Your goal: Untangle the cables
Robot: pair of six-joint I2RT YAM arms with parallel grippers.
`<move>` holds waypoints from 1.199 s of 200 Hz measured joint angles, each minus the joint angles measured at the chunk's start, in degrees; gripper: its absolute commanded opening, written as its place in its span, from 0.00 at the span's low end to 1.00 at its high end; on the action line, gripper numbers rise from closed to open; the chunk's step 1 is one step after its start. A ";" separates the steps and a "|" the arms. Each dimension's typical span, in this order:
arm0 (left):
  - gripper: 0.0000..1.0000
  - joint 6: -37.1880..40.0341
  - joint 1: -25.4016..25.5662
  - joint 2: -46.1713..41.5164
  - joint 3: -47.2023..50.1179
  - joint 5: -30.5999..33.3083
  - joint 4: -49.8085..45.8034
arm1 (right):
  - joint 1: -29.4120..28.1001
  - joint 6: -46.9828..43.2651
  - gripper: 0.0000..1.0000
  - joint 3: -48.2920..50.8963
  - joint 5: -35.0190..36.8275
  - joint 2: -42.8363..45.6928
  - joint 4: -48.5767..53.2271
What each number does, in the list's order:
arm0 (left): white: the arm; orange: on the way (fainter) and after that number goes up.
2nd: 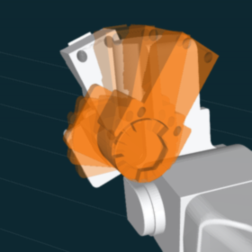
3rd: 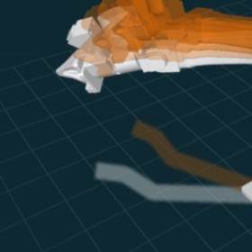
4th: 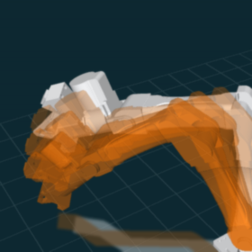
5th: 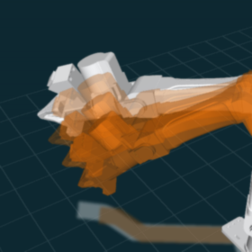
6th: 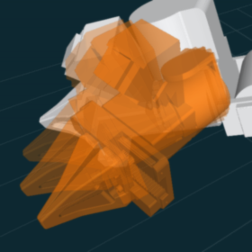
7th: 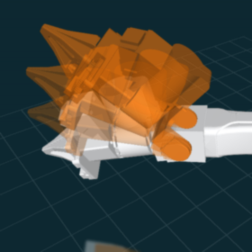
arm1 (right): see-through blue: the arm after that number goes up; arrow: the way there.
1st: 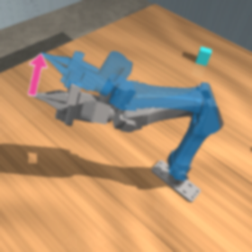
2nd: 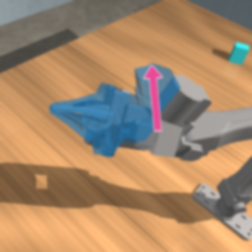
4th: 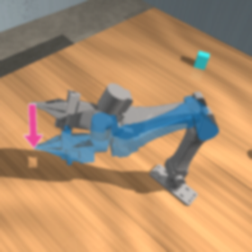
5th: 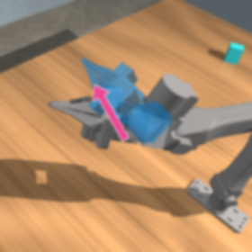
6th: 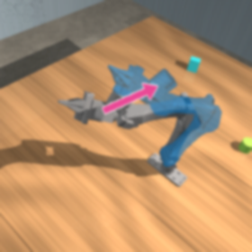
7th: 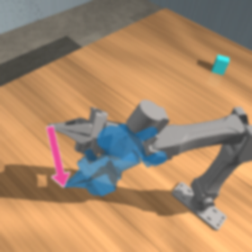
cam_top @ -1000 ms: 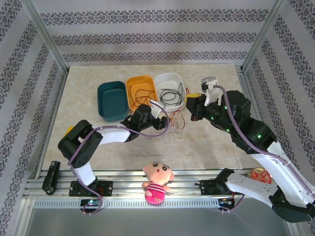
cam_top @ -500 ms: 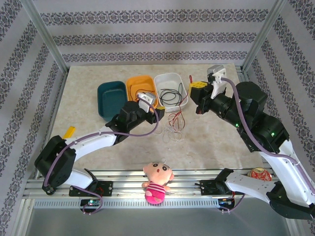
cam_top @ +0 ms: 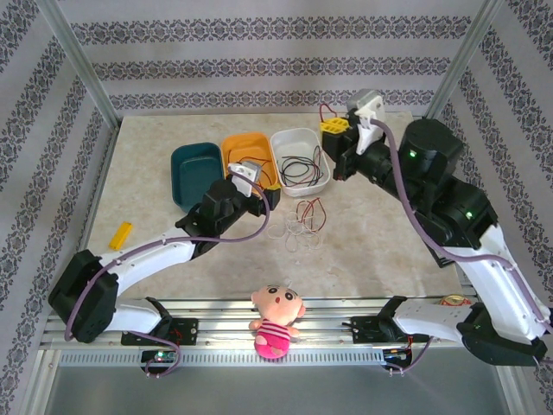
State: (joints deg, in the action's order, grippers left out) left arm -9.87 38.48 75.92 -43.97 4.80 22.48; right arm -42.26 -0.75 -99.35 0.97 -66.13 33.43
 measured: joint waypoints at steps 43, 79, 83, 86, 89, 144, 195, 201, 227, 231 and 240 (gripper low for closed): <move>0.99 -2.69 -0.70 -6.60 3.63 10.40 -4.28 | 0.00 -0.76 0.00 -2.58 0.02 -8.92 -1.70; 0.99 -4.85 -0.98 -14.80 8.04 16.98 -7.19 | 0.04 -1.01 0.00 -5.97 0.02 -15.93 -2.78; 0.99 -5.07 -1.09 -15.54 8.44 17.51 -7.58 | 0.04 -1.05 0.00 -6.25 0.02 -16.57 -3.04; 0.99 -5.25 -1.14 -16.35 8.79 18.08 -8.00 | 0.04 -1.09 0.00 -6.47 0.02 -17.03 -3.10; 0.99 -5.40 -1.25 -16.92 9.03 18.47 -8.35 | 0.04 -1.14 0.00 -6.69 0.04 -17.40 -3.15; 0.99 -6.45 -2.99 -25.86 11.67 22.64 -14.03 | 1.33 -1.27 0.00 -10.34 0.11 -25.24 -4.66; 0.99 -7.13 -3.65 -28.09 12.68 23.54 -16.22 | 3.54 -0.96 0.00 -13.99 -2.64 -33.55 -5.42; 0.99 -7.15 -3.74 -28.09 12.74 23.54 -16.37 | 3.74 -0.94 0.00 -14.53 -3.10 -34.69 -5.42; 0.99 -7.41 -3.78 -28.09 13.16 23.54 -16.68 | 4.20 -0.72 0.00 -16.94 -4.94 -39.06 -5.44; 0.99 -7.45 -3.78 -28.09 13.27 23.54 -16.65 | 4.22 -0.72 0.00 -17.31 -5.09 -39.74 -5.49; 0.99 -7.63 -3.78 -28.06 13.51 23.54 -16.68 | 4.26 -0.68 0.00 -18.27 -5.60 -41.35 -5.51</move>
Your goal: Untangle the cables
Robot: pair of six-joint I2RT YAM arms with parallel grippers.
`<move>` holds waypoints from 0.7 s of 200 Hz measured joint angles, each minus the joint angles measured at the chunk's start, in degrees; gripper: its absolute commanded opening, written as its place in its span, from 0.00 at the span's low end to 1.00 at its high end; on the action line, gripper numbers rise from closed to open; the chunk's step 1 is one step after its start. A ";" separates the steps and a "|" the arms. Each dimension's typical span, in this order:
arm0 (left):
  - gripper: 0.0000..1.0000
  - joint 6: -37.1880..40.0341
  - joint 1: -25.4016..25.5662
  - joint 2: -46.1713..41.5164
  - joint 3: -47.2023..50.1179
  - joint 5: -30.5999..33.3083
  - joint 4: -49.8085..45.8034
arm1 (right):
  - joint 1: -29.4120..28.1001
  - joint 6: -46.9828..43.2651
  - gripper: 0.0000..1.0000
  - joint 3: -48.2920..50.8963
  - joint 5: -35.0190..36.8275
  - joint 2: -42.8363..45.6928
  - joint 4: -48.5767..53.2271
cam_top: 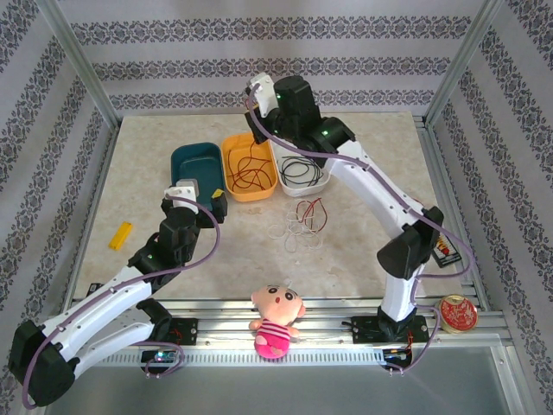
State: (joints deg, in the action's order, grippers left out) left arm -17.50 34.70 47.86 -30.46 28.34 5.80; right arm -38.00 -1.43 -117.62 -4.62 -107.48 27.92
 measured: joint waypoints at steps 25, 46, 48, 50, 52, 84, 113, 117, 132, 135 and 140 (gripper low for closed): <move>0.99 -0.48 0.00 0.13 0.46 -0.07 0.02 | 0.00 1.22 0.00 -2.58 -0.79 -4.74 -0.35; 0.99 -0.66 -0.02 0.48 0.50 -0.24 0.00 | 0.00 4.90 0.00 -5.22 -0.55 -9.20 -0.02; 0.99 -0.66 -0.02 0.52 0.50 -0.26 0.02 | 0.00 5.25 0.00 -5.44 -0.50 -9.55 0.09; 0.99 -0.68 -0.02 0.55 0.50 -0.26 0.00 | 0.00 5.68 0.00 -5.60 -0.44 -9.92 0.11; 0.99 -0.72 -0.02 0.61 0.50 -0.26 0.00 | 0.00 6.38 0.00 -5.66 -0.44 -10.32 0.09; 0.99 -0.98 -0.33 1.40 0.50 -0.70 0.02 | 0.00 15.76 0.00 -5.55 -1.42 -14.01 0.17; 0.99 -1.03 -0.33 2.36 0.55 -1.16 0.07 | -0.13 22.82 0.00 -5.40 -4.39 -16.68 -1.27; 0.99 -1.03 -0.33 2.45 0.59 -1.25 0.07 | -0.15 23.52 0.00 -5.40 -4.81 -16.96 -1.51; 0.99 -1.05 -0.33 2.47 0.68 -1.29 0.11 | -0.39 26.47 0.00 -5.16 -6.95 -18.23 -2.60; 0.99 -1.05 -0.33 2.47 0.70 -1.29 0.11 | -0.42 27.06 0.00 -4.98 -7.37 -18.38 -2.89; 0.99 -1.05 -0.33 2.47 0.72 -1.29 0.13 | -0.55 27.96 0.00 -4.61 -8.20 -18.58 -3.43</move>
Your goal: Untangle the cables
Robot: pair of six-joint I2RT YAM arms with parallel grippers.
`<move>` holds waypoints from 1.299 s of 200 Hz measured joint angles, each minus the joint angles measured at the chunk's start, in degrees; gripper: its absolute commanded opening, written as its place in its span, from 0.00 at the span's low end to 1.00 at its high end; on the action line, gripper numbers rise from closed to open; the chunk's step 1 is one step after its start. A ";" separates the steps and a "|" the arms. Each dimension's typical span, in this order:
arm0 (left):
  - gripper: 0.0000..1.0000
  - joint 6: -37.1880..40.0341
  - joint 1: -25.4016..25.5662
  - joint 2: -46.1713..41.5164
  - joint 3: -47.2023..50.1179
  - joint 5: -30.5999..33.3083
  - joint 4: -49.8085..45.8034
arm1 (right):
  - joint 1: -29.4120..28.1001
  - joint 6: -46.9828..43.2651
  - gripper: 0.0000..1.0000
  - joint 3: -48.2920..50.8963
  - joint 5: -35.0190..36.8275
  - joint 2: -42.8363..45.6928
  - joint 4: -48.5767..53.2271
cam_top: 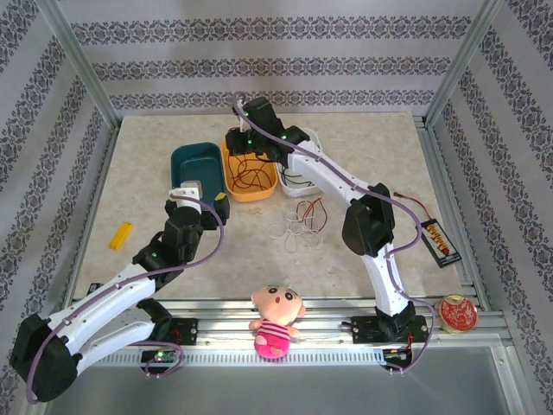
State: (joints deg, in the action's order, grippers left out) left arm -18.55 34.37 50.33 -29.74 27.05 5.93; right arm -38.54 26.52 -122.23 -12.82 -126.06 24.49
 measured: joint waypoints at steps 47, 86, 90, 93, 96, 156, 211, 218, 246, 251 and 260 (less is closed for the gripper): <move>0.99 -0.37 -0.28 0.00 0.42 -0.04 0.07 | -0.59 7.06 0.00 8.20 -2.95 0.02 -7.28; 0.99 -0.94 -0.72 0.98 0.48 -0.81 0.11 | -0.15 11.17 0.00 15.13 0.46 0.04 -7.52; 0.99 -1.05 -0.74 1.07 0.48 -0.94 0.11 | 0.04 11.43 0.00 15.54 0.94 0.04 -7.63; 0.99 -1.05 -0.74 1.14 0.48 -0.96 0.11 | 0.17 11.74 0.00 15.80 1.27 0.04 -7.67; 0.99 -1.09 -0.74 1.20 0.48 -1.09 0.11 | 0.26 12.00 0.00 16.02 1.51 0.04 -7.72; 0.99 -1.46 -0.74 1.40 0.48 -1.75 0.33 | 1.79 12.76 0.00 17.73 6.86 0.04 -7.91; 0.99 -1.51 -0.81 1.84 0.48 -2.54 0.50 | 1.64 12.09 0.00 12.15 8.13 -3.10 -5.25; 0.99 -1.53 -0.85 1.95 0.48 -2.64 0.50 | 1.53 11.87 0.00 11.17 8.26 -3.85 -4.68; 0.99 -1.70 -1.14 2.43 0.50 -2.84 0.52 | 0.90 10.58 0.00 7.54 9.18 -6.73 -1.95; 0.99 -1.70 -1.14 2.47 0.50 -2.89 0.52 | 0.79 10.38 0.00 7.21 9.16 -7.17 -1.73; 0.99 -1.70 -1.14 2.49 0.50 -2.97 0.52 | 0.50 10.14 0.01 6.80 9.18 -7.72 -1.05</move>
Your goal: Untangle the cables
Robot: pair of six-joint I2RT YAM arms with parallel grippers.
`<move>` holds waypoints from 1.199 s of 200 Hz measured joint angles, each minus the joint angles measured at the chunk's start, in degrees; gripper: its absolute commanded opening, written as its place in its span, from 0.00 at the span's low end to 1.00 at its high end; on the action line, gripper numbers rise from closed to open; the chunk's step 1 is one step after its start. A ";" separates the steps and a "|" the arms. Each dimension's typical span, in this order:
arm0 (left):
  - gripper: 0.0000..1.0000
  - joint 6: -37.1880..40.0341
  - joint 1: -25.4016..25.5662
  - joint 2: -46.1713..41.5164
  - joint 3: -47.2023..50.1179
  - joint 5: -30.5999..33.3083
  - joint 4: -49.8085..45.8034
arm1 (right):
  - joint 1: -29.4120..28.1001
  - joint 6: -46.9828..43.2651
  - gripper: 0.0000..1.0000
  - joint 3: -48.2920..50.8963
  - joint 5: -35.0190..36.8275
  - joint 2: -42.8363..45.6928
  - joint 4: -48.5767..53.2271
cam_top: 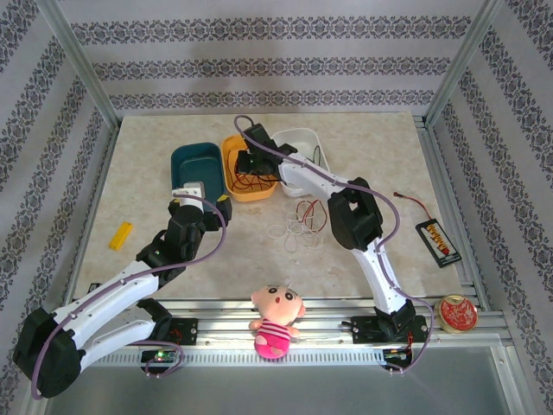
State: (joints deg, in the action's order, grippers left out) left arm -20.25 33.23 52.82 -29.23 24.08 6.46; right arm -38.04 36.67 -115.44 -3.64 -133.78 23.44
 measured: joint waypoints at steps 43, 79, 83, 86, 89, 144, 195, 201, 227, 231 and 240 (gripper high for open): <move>0.99 -0.02 0.00 0.02 0.02 -0.07 0.00 | -0.85 -1.14 0.14 -1.75 -0.26 -1.84 3.15; 0.99 -0.02 -0.04 0.02 0.02 -0.09 0.00 | -1.14 -3.13 0.31 -3.63 -0.44 -2.19 5.35; 0.99 -0.02 -0.04 0.07 0.02 -0.11 0.00 | -1.14 -3.06 0.33 -3.82 -0.44 -2.21 5.53; 0.99 -0.02 -0.07 0.09 0.02 -0.11 0.02 | -1.14 -3.50 0.34 -3.91 -0.44 -2.19 5.55; 0.99 -0.02 -0.11 0.11 0.02 -0.15 0.02 | -1.14 -3.39 0.36 -3.98 -0.42 -2.19 5.60; 0.99 -0.02 -0.37 0.76 0.02 -1.18 0.09 | -1.62 -5.18 0.42 -1.01 0.68 1.90 7.10; 0.99 0.48 -0.37 2.82 -0.44 -5.22 1.79 | -1.97 -5.86 0.46 12.11 3.26 18.01 4.83; 1.00 0.70 -0.37 3.54 -0.85 -6.12 1.84 | -1.95 -6.03 0.48 14.16 3.69 20.33 4.15; 1.00 1.97 -0.37 8.07 -4.15 -11.02 2.12 | -1.27 -6.29 0.61 23.82 6.51 31.08 1.64; 1.00 2.10 -0.37 8.94 -4.87 -12.04 2.14 | -0.92 -5.81 0.65 25.46 7.17 32.85 1.33; 0.99 2.43 -0.37 10.91 -6.69 -14.19 2.12 | -0.11 -5.99 0.77 29.11 8.13 36.48 0.57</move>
State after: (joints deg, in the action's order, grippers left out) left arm -17.82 32.86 63.72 -35.92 9.89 8.58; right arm -38.15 30.68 -86.32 4.49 -97.30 24.01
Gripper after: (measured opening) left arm 0.994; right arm 0.658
